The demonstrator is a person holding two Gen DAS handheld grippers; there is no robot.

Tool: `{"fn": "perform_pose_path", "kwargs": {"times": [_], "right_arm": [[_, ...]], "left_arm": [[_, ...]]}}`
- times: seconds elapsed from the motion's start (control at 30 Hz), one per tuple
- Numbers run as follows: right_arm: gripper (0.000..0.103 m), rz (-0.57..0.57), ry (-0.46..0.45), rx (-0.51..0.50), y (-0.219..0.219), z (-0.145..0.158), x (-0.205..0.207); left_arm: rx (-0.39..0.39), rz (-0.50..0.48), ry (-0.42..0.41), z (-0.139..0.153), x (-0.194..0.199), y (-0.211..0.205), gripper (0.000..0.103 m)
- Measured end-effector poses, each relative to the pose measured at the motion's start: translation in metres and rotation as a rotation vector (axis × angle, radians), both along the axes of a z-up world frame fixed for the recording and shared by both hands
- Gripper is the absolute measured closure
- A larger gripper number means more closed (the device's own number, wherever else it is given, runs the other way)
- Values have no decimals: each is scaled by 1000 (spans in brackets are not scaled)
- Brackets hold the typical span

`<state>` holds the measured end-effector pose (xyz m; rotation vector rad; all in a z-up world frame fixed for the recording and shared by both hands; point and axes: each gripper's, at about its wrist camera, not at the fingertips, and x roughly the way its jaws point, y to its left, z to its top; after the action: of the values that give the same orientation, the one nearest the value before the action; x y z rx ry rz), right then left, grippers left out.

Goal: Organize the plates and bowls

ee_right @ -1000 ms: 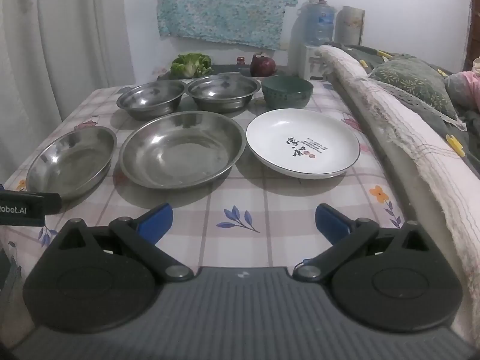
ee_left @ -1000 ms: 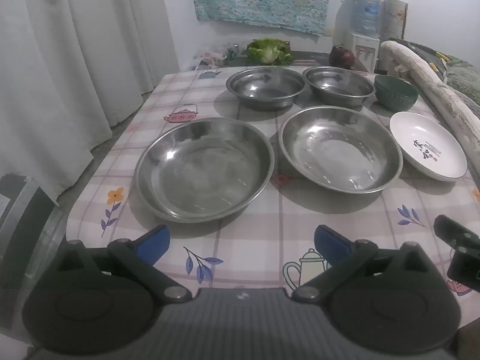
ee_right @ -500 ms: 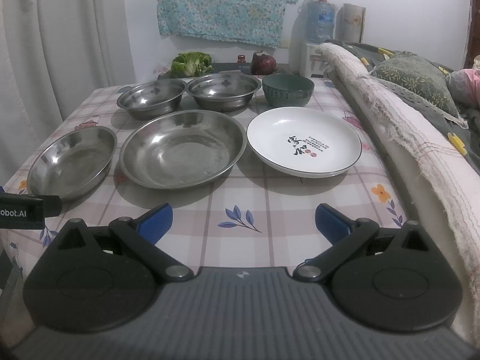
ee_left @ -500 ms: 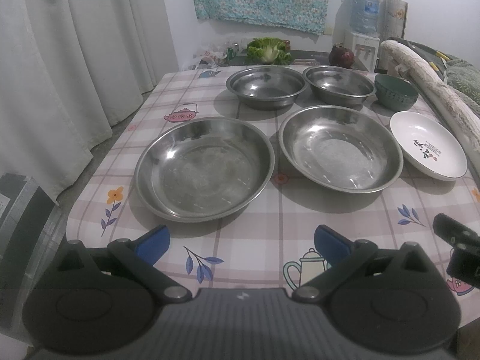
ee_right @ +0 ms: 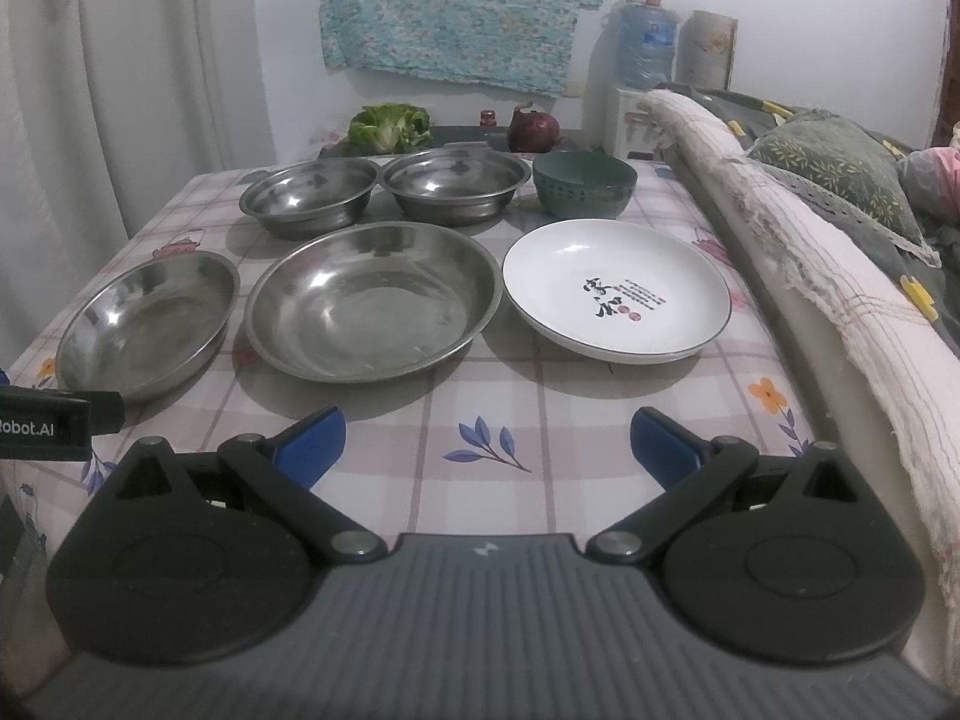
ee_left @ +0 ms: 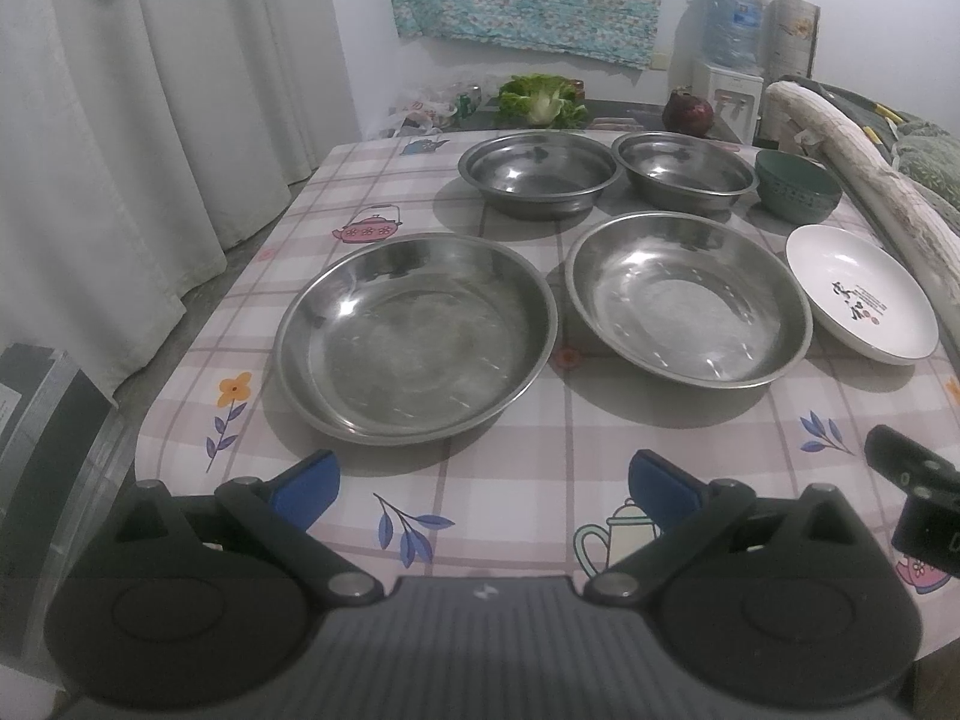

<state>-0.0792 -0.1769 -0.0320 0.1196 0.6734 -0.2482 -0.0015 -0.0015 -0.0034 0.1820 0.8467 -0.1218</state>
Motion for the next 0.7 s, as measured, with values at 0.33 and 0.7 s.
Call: {"fn": "perform_pose_path", "kwargs": {"times": [0.33, 0.7], "right_arm": [[1, 2, 4, 0, 2, 1, 2], [1, 3, 5, -1, 3, 1, 2]], "left_arm": [[-3, 3, 4, -1, 1, 3, 0], [1, 9, 6, -3, 3, 7, 0]]}}
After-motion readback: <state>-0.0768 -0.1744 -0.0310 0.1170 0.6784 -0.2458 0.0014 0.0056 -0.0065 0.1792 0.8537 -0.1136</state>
